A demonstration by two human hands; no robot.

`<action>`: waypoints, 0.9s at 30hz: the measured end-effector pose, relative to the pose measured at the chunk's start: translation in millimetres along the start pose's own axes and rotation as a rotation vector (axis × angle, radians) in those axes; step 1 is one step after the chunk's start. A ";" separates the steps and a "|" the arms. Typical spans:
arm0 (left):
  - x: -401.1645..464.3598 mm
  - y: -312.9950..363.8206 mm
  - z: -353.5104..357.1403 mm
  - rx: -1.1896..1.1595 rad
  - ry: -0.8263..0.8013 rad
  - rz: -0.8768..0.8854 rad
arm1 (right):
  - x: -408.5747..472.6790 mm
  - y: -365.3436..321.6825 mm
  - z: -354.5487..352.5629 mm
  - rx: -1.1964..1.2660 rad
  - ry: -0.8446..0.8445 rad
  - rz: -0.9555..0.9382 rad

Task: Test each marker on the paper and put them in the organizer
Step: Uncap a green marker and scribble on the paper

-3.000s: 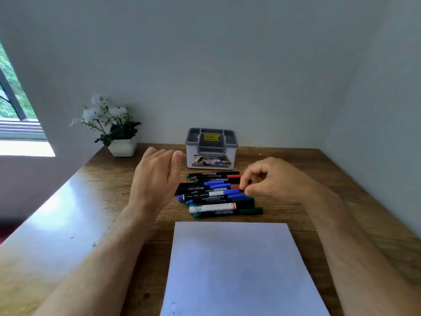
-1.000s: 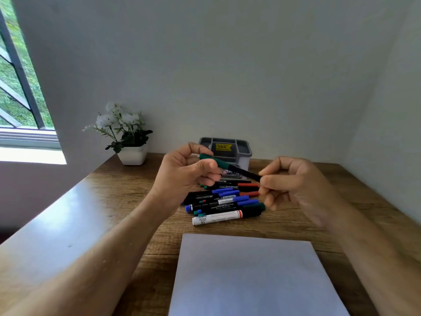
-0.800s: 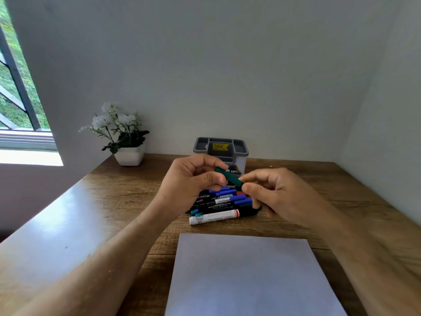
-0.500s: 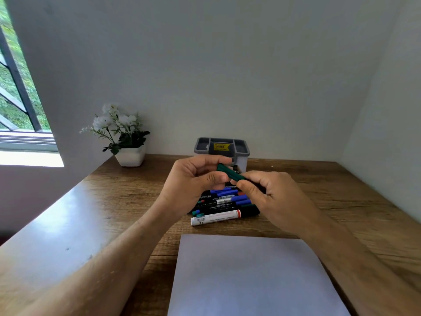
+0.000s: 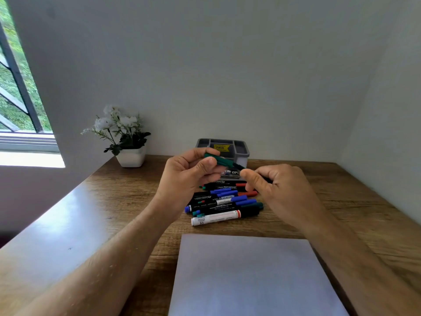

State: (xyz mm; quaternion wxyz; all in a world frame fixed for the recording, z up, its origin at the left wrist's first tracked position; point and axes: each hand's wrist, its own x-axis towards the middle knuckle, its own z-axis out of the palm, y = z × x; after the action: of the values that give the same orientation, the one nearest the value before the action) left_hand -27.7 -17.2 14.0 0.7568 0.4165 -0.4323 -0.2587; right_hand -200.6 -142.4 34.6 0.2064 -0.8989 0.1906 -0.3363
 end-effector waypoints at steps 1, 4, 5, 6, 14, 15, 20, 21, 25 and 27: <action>1.1 0.2 -2.3 -0.010 0.021 0.002 | -0.6 0.2 -2.0 0.021 -0.006 0.021; 1.9 0.5 -5.6 -0.035 0.060 -0.007 | -3.1 -2.3 -9.7 0.158 0.000 0.110; 1.3 1.2 -5.9 -0.041 0.070 -0.012 | -3.2 -5.8 -12.4 0.228 0.001 0.135; 0.6 1.8 -6.2 -0.041 0.079 -0.018 | -3.8 -12.8 -16.0 0.315 -0.002 0.159; -1.5 -0.6 -9.8 0.127 0.166 -0.085 | -18.7 -70.9 2.1 1.051 -0.050 0.288; -2.2 -1.1 -9.4 0.153 0.163 -0.090 | -22.8 -72.8 8.7 1.076 -0.075 0.332; -2.9 -5.0 -11.3 0.274 0.166 -0.085 | -39.0 -70.0 29.2 0.895 -0.158 0.336; -2.4 -6.2 -12.4 0.301 0.173 -0.078 | -41.4 -67.8 33.9 0.848 -0.168 0.305; 2.1 -10.9 -15.6 0.361 0.217 -0.069 | -50.2 -67.8 54.9 0.794 -0.181 0.375; 4.3 -12.6 -16.9 0.368 0.225 -0.068 | -52.4 -67.0 61.9 0.806 -0.196 0.408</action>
State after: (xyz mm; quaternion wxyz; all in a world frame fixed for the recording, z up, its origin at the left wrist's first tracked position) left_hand -11.3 -20.1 0.4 0.7022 0.5883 -0.3708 -0.1527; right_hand -181.4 -45.7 -2.1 0.6186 -0.7185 0.1973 -0.2494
